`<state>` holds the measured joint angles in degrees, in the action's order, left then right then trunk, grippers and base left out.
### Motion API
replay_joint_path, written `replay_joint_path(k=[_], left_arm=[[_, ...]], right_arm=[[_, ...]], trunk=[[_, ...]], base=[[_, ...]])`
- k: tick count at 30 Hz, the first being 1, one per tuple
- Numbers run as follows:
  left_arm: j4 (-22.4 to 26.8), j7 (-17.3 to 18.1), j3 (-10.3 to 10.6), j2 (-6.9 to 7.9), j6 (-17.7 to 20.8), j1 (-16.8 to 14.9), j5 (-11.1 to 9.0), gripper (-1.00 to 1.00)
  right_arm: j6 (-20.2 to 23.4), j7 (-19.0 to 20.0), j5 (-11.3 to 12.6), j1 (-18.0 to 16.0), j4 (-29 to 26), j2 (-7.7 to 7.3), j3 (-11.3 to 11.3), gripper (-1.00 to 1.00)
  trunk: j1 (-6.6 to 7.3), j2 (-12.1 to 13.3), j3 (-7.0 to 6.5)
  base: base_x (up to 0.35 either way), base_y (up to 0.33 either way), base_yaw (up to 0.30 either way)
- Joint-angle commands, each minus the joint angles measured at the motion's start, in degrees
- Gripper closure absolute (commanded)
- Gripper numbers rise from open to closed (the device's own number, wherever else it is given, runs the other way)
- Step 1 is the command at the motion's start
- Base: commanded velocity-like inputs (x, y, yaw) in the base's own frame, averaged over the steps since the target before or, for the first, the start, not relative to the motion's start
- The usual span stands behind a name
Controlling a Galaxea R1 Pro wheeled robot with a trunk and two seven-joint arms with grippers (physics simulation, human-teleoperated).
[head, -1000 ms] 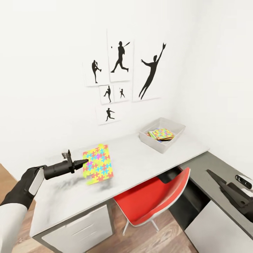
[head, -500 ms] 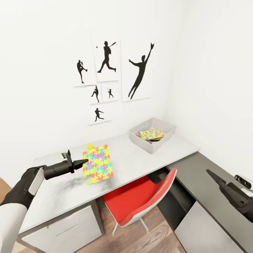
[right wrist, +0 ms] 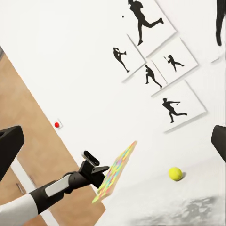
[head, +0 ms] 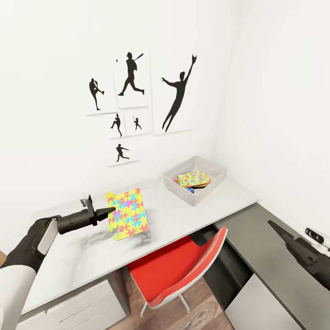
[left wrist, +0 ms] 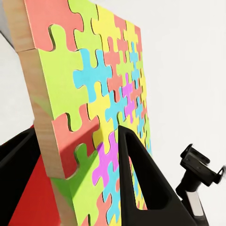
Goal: Put all the toys in the child's room - the three board games (two on the bed and one on the table), the two jigsaw puzzles on the table, and the tennis ball on the table - inside the toy box on the table in the child's room.
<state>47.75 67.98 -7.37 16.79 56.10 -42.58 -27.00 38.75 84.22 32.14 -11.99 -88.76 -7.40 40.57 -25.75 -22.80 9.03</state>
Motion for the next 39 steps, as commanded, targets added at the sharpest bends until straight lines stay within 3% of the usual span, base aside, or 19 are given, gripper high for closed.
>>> replay_joint_path(k=[1,3,6,7,8,9,10,13,17,22,32,39], left_arm=[[0.02,0.12,0.05,-0.02,0.30,-0.05,-0.07,1.00],[0.03,0.09,0.13,-0.06,0.27,-0.05,-0.07,1.00],[0.05,0.07,0.19,-0.14,0.23,-0.05,-0.07,1.00],[0.05,0.10,0.22,-0.15,0.22,-0.05,-0.07,1.00],[0.09,0.11,0.23,-0.16,0.23,-0.05,-0.07,1.00],[0.13,0.12,0.23,-0.17,0.23,-0.05,-0.07,1.00],[0.13,0.12,0.24,-0.19,0.21,-0.05,-0.07,1.00],[0.16,0.09,0.18,-0.24,0.23,-0.05,-0.07,1.00],[0.19,0.10,0.22,-0.27,0.23,-0.05,-0.07,1.00],[0.18,0.13,0.25,-0.17,0.23,-0.05,-0.14,1.00],[0.16,0.14,0.25,-0.18,0.23,-0.05,-0.13,1.00],[0.16,0.12,0.17,-0.11,0.23,-0.05,-0.11,1.00]], right_arm=[[0.96,-0.75,0.08,-0.07,-0.14,0.03,-0.18,-1.00],[3.10,-2.48,-0.20,-0.07,-0.19,-0.05,-0.43,-1.00],[12.09,-10.00,-2.65,-2.18,-0.57,-0.64,-0.78,-1.00],[17.08,-17.26,-4.19,-6.58,-0.79,-0.84,-1.27,-1.00],[18.94,-22.50,-4.84,-10.06,-0.74,-0.94,-2.38,-1.00],[20.18,-27.77,-5.27,-13.44,-0.64,-0.96,-4.52,-1.00],[20.63,-30.35,-5.43,-14.98,-0.58,-0.97,-5.98,-1.00],[21.25,-45.57,-5.88,-21.61,1.73,-1.07,-16.68,-1.00],[21.25,-56.74,-5.42,-25.85,7.10,-1.08,-22.65,-1.00],[21.25,-59.82,-4.08,-26.84,8.68,-1.13,-24.73,-1.00],[21.25,-59.96,-3.96,-26.86,8.34,-1.32,-24.78,-1.00],[21.25,-59.96,-3.86,-26.89,8.09,-1.38,-24.44,-1.00]], trunk=[[-0.03,-0.12,0.12],[-0.03,-0.12,0.12],[-0.03,-0.12,0.12],[-0.03,-0.12,0.12],[-0.03,-0.12,0.12],[-0.03,-0.12,0.12],[-0.03,-0.12,0.12],[-0.03,-0.12,0.12],[-0.03,-0.12,0.12],[-0.03,-0.12,0.12],[-0.03,-0.12,0.12],[-0.03,-0.12,0.12]], base=[[0.009,-0.004,0.000],[0.006,-0.002,0.000],[0.002,-0.001,0.000],[0.000,0.000,0.000],[0.000,0.000,0.000],[0.000,0.000,0.000],[0.000,0.000,0.000],[0.000,0.000,0.000],[0.000,0.000,0.000],[0.051,0.000,0.000],[0.176,-0.064,-0.014],[0.284,-0.071,-0.230]])
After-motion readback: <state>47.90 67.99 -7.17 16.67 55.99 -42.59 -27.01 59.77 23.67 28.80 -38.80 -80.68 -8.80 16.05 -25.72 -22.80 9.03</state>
